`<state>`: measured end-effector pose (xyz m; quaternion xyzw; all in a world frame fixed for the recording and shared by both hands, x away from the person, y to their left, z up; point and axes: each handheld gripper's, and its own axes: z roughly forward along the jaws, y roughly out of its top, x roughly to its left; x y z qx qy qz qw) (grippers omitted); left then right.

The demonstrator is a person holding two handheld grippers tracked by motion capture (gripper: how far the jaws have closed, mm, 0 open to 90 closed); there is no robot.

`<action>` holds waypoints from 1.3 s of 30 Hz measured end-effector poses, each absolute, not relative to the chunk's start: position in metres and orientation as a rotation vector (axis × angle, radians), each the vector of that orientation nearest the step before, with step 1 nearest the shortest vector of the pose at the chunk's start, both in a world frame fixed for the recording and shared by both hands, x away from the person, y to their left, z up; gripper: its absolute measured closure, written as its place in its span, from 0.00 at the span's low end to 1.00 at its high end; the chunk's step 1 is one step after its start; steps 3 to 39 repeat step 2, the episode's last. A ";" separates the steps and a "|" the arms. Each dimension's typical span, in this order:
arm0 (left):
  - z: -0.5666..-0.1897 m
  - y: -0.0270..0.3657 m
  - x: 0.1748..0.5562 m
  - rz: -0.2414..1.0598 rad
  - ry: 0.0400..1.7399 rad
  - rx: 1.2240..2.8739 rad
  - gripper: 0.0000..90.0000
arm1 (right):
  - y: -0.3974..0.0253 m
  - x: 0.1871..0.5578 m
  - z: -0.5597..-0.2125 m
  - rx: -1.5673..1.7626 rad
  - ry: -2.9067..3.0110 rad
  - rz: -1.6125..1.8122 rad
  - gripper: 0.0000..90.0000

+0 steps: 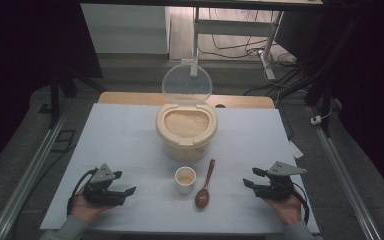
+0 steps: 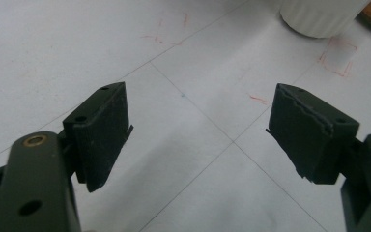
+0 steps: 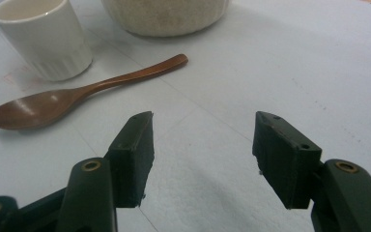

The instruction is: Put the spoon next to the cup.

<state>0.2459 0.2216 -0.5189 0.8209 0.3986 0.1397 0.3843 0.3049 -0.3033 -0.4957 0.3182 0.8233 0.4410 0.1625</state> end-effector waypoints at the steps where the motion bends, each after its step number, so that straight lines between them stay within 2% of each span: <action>1: -0.519 0.221 0.246 0.357 1.015 2.093 0.24 | -0.304 0.305 -0.496 0.903 2.349 1.256 0.44; 39: -0.519 0.221 0.246 0.357 1.013 2.094 0.24 | -0.304 0.304 -0.496 0.901 2.344 1.260 0.44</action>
